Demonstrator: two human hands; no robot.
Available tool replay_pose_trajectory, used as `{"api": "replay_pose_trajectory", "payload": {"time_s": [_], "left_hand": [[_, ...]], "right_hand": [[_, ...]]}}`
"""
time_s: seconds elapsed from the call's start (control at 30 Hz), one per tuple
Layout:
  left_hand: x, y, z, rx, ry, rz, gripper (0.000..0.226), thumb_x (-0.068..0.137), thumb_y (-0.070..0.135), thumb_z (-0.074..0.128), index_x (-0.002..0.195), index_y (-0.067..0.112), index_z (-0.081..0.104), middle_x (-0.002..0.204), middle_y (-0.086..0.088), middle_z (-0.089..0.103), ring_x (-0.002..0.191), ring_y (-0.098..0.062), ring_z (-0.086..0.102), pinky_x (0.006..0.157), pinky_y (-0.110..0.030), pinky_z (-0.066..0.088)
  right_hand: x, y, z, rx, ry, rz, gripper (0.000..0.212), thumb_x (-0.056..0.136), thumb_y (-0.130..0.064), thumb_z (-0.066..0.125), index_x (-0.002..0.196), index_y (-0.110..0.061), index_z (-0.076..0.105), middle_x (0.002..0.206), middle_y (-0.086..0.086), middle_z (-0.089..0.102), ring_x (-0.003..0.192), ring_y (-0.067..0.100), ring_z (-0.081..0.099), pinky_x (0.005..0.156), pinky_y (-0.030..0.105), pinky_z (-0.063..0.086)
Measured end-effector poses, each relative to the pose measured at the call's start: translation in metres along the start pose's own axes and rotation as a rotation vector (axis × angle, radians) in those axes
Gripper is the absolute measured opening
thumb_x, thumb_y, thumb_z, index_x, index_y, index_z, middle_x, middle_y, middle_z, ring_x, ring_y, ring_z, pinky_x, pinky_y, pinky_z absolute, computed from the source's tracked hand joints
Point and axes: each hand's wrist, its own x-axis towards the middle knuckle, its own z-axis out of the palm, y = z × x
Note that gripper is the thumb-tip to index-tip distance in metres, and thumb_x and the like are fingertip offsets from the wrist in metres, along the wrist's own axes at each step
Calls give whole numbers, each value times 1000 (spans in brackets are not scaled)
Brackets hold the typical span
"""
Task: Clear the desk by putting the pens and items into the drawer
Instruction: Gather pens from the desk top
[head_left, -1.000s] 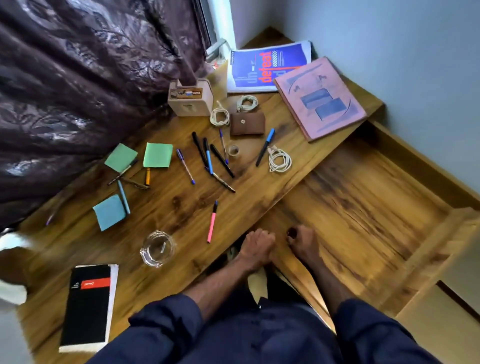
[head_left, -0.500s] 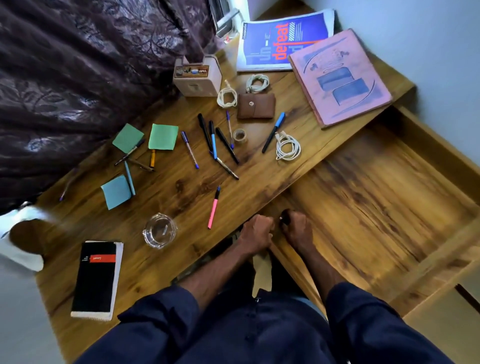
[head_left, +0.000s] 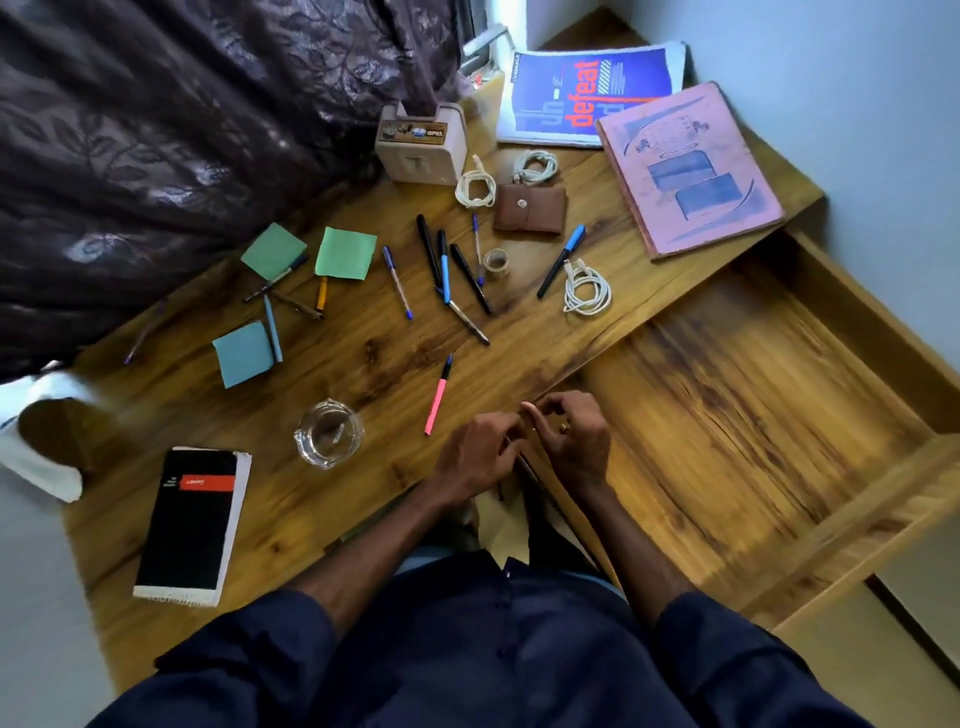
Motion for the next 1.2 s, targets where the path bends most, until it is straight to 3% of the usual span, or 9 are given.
{"api": "replay_pose_trajectory", "payload": {"time_s": [0.13, 0.27, 0.43, 0.67, 0.77, 0.9, 1.0, 1.07, 1.2], "left_hand": [[-29, -29, -44, -31, 165, -115, 23, 92, 24, 68, 116, 26, 70, 93, 16, 64, 72, -6, 60, 63, -22, 50], [-66, -87, -80, -42, 296, -261, 14, 91, 23, 66, 102, 27, 73, 95, 12, 73, 67, -1, 59, 64, -24, 52], [-122, -159, -102, -60, 475, -564, 13, 91, 32, 66, 101, 25, 70, 102, 6, 72, 92, -16, 66, 75, -28, 50], [-154, -212, -98, -243, 402, -755, 21, 82, 26, 73, 101, 20, 68, 104, -1, 73, 100, -22, 67, 88, -37, 55], [-151, -223, -94, -334, 404, -756, 27, 85, 34, 74, 104, 16, 69, 103, 0, 73, 97, -19, 68, 88, -38, 56], [-153, -229, -97, -489, 458, -731, 19, 87, 32, 76, 94, 15, 73, 87, -4, 76, 79, -20, 73, 78, -43, 62], [-165, -232, -111, -507, 562, -716, 20, 87, 26, 77, 96, 8, 75, 89, -7, 78, 78, -18, 73, 74, -33, 61], [-174, -236, -126, -541, 631, -725, 22, 87, 27, 78, 96, 7, 76, 89, -4, 77, 75, -13, 71, 67, -22, 57], [-197, -252, -155, -613, 735, -789, 18, 86, 22, 78, 86, 4, 78, 77, -7, 77, 65, -13, 71, 56, -21, 56]], "right_hand": [[8, -57, 31, 38, -108, -132, 23, 90, -37, 74, 87, -16, 67, 85, -3, 64, 79, 11, 56, 68, 22, 45], [16, -107, 79, 73, -232, -247, 15, 91, -32, 72, 93, -19, 67, 88, -6, 65, 76, 9, 58, 64, 26, 49], [13, -158, 155, -45, -474, -189, 24, 86, -42, 65, 95, -20, 65, 90, 0, 67, 74, 17, 63, 62, 43, 55], [7, -192, 205, -292, -605, 41, 25, 79, -29, 66, 85, -5, 71, 87, 22, 70, 84, 40, 68, 58, 39, 43], [9, -200, 201, -282, -589, 55, 24, 72, -25, 71, 68, -1, 70, 67, 28, 52, 64, 19, 69, 51, 31, 34], [6, -225, 191, -234, -516, 15, 28, 75, -25, 77, 58, -5, 67, 40, 1, 45, 44, 5, 53, 36, 15, 22], [10, -253, 193, -195, -481, -48, 22, 73, -24, 80, 61, -9, 70, 51, -1, 62, 50, 16, 63, 35, 13, 22], [15, -272, 197, -120, -511, -97, 18, 74, -20, 82, 63, -15, 69, 59, -3, 68, 49, 9, 61, 37, 10, 26], [17, -308, 216, -17, -576, -210, 14, 76, -19, 80, 70, -22, 68, 64, -14, 66, 46, -8, 55, 43, 8, 35]]}}
